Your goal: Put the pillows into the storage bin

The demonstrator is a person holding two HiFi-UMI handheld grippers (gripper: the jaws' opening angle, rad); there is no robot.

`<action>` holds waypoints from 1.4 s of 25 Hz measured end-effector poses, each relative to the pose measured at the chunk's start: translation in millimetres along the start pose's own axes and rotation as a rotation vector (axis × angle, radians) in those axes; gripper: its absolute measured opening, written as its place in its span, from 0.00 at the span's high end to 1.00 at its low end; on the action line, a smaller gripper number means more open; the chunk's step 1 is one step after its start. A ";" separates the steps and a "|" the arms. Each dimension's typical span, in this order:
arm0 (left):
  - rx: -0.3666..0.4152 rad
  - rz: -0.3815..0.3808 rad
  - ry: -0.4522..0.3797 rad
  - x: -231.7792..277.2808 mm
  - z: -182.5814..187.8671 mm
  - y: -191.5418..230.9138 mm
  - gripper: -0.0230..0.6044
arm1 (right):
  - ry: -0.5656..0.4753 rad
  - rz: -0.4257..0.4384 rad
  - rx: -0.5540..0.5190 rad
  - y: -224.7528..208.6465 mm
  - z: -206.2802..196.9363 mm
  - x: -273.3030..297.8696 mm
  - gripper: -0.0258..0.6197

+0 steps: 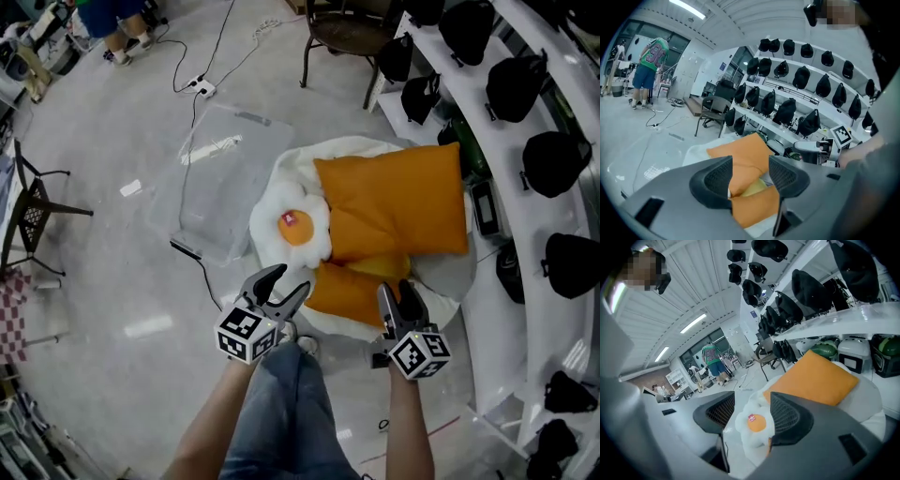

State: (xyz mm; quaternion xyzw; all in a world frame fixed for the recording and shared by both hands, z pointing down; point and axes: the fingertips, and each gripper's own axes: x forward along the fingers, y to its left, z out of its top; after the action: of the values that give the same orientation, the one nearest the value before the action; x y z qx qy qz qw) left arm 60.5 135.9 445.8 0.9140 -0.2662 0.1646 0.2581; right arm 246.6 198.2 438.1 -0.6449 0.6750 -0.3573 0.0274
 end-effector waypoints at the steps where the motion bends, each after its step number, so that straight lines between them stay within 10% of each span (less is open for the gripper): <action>1: 0.003 -0.007 0.015 9.6 -11.7 0.0 0.59 | 0.005 -0.015 0.002 -10.1 -7.7 0.4 0.62; 22: -0.053 -0.062 0.395 164.5 -273.8 17.8 0.51 | 0.286 -0.313 0.087 -268.6 -224.0 -18.5 0.57; 35: -0.106 -0.070 0.538 220.1 -348.9 40.7 0.48 | 0.389 -0.314 0.219 -337.3 -291.9 12.0 0.40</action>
State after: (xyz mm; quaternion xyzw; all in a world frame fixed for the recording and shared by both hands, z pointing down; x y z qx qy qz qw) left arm 157.2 213.2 841.5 0.8313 -0.1646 0.3783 0.3725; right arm 386.4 347.4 834.7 -0.6541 0.5168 -0.5451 -0.0889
